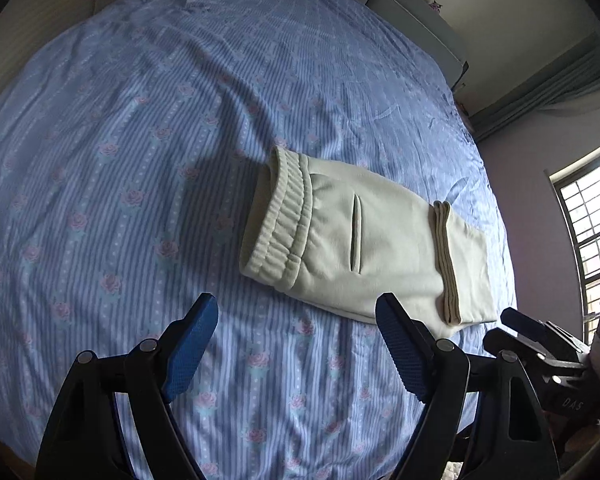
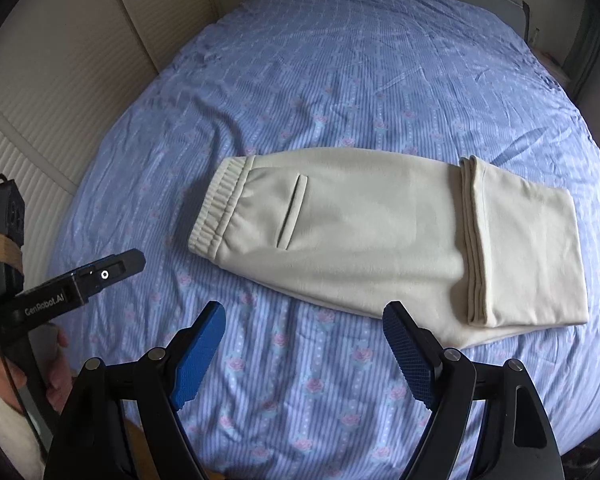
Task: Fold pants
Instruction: 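Open the right gripper and draw both tools back from the trousers, then grasp the ribbed waistband with the left gripper and lift it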
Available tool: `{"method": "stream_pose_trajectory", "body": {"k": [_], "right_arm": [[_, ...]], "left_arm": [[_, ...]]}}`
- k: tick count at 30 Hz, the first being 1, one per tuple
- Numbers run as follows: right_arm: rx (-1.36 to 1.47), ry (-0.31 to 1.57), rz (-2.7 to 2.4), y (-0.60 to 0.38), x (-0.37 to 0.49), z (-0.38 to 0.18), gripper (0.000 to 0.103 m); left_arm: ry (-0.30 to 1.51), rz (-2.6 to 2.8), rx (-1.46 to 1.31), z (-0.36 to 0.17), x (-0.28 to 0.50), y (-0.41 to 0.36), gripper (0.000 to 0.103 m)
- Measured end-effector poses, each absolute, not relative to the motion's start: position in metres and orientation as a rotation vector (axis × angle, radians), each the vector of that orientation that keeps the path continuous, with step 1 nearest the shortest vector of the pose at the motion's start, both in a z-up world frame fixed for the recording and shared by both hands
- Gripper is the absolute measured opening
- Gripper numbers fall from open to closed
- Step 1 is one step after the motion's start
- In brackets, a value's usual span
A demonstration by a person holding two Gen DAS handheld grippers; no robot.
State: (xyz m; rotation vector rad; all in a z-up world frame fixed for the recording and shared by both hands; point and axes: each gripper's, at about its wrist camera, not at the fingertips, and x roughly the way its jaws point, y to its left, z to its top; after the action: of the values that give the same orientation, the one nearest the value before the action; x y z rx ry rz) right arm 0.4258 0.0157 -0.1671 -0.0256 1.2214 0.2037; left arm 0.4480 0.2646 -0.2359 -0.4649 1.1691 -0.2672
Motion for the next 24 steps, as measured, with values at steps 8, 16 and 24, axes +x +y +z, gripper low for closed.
{"method": "stream_pose_trajectory", "body": {"k": [8,16,24], "right_arm": [[-0.074,1.293,0.188,0.037,0.47,-0.202,0.082],[-0.151,1.307,0.191,0.054,0.501,-0.22,0.082],[-0.181,1.324,0.174,0.064,0.515,-0.236,0.082]], "left_arm": [[1.214,-0.414,-0.522,-0.294,0.52,0.277,0.068],[1.23,-0.584,-0.543,-0.328,0.563,0.268,0.064],[1.268,-0.646,-0.559,-0.359,0.58,0.268,0.064]]}}
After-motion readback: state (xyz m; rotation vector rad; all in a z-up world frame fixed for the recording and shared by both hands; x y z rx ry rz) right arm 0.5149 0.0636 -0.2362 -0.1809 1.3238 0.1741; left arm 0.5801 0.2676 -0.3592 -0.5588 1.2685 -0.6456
